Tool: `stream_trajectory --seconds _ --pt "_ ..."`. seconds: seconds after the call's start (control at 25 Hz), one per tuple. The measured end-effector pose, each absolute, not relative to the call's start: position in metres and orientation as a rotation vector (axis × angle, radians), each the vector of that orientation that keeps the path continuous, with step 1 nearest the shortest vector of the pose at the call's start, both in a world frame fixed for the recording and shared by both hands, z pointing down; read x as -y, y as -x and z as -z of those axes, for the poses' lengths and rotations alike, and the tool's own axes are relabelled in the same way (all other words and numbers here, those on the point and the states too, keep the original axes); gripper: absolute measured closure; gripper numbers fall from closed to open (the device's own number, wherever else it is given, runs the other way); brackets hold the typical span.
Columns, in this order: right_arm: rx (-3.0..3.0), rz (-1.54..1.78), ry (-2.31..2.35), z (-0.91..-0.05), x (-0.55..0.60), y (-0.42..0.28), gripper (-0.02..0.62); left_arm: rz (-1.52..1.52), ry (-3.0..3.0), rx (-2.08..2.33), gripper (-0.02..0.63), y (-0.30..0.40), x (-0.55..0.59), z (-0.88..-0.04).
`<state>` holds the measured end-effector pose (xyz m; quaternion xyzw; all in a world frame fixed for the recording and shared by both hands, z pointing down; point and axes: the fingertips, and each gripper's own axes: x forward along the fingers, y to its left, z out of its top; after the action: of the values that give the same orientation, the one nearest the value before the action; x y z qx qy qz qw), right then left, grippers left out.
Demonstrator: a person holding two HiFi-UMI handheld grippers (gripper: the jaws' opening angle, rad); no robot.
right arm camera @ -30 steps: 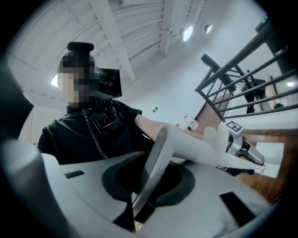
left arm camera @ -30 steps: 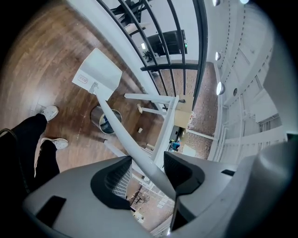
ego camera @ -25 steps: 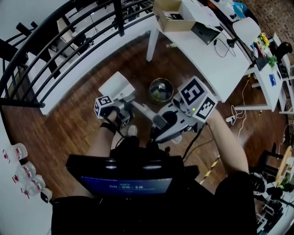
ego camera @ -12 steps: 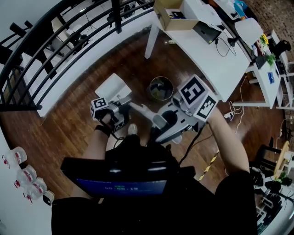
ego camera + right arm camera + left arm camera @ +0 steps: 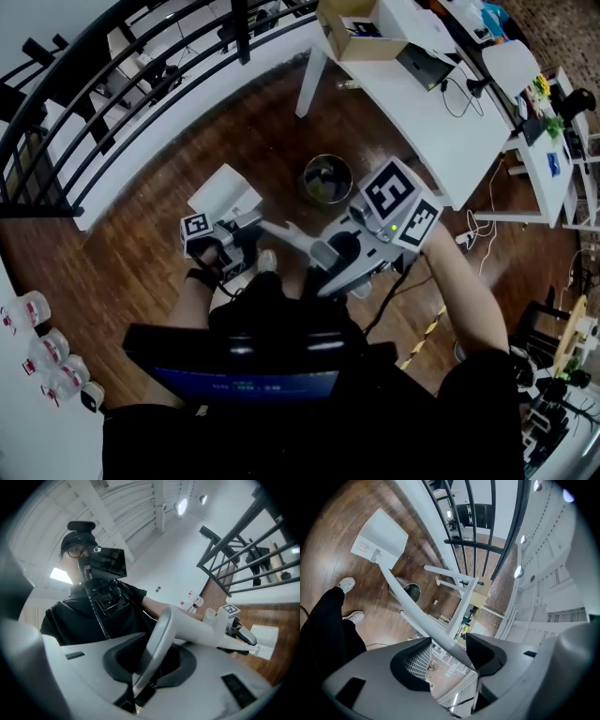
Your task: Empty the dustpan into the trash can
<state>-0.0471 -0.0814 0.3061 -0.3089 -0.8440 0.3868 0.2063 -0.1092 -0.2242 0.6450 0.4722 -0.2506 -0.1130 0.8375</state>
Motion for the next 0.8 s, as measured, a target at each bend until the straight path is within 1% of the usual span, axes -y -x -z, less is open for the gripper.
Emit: stream_trajectory --seconds 0.24,0.4,0.44,0.48,0.64,0.68,0.76,0.8 --pt "2.356 -1.065 0.921 -0.302 0.070 0.032 0.526 0.294 -0.994 0.595 0.376 0.118 0.206 -0.642" --pt "2.341 -1.038 0.982 -0.301 0.040 0.010 0.525 0.380 -0.960 0.660 0.376 0.111 0.167 -0.644" --pt "2.332 -1.023 0.996 -0.302 0.030 0.004 0.523 0.401 -0.953 0.679 0.397 0.107 0.154 -0.644" --pt "2.320 -1.005 1.009 -0.304 0.021 -0.001 0.523 0.420 -0.947 0.699 0.405 0.104 0.141 -0.645" --pt "2.280 -0.962 1.040 -0.313 -0.011 -0.019 0.522 0.475 -0.938 0.780 0.407 0.101 0.095 -0.649" --pt "2.284 -0.969 1.039 -0.314 -0.015 -0.023 0.522 0.485 -0.946 0.802 0.421 0.103 0.085 -0.649" --pt "2.302 -0.995 1.033 -0.315 -0.023 -0.031 0.520 0.506 -0.987 0.853 0.484 0.110 0.069 -0.645" --pt "2.309 -1.006 1.030 -0.317 -0.027 -0.035 0.520 0.518 -1.014 0.882 0.528 0.115 0.062 -0.642"
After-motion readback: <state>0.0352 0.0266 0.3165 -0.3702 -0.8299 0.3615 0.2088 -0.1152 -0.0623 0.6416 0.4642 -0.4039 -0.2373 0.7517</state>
